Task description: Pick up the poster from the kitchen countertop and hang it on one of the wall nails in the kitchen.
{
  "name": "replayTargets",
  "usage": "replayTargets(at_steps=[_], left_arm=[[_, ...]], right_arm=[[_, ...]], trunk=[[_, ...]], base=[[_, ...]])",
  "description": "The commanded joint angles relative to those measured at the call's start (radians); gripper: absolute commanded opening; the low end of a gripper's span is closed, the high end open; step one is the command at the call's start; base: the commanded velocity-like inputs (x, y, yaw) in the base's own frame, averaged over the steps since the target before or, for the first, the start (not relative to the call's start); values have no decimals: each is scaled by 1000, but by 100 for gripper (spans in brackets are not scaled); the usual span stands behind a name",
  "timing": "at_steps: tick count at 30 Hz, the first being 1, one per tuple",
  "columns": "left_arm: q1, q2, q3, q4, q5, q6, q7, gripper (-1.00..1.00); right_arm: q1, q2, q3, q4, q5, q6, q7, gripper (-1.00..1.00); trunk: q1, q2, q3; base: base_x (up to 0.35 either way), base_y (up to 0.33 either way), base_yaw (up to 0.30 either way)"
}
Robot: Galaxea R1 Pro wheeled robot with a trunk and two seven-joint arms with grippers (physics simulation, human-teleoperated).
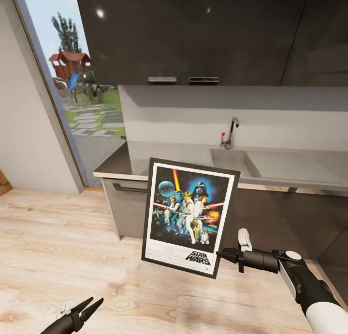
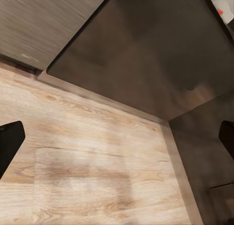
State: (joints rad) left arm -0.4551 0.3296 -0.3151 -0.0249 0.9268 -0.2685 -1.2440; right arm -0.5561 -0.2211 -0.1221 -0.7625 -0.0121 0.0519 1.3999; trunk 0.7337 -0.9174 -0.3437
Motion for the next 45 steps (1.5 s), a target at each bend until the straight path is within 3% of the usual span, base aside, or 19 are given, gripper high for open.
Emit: replayTargets(at_steps=[1,45], left_arm=[[-1,0,-9,0,7,-6,-2,100],[-1,0,-9,0,7,-6,-2,100]], right_arm=[[-1,0,-1,0,-2,8,5,-100],[-1,0,-1,0,-2,7,4,-100]], trunk=[[-4,6,2],[-173,314,140]], base=[[0,0,0],[0,0,0]])
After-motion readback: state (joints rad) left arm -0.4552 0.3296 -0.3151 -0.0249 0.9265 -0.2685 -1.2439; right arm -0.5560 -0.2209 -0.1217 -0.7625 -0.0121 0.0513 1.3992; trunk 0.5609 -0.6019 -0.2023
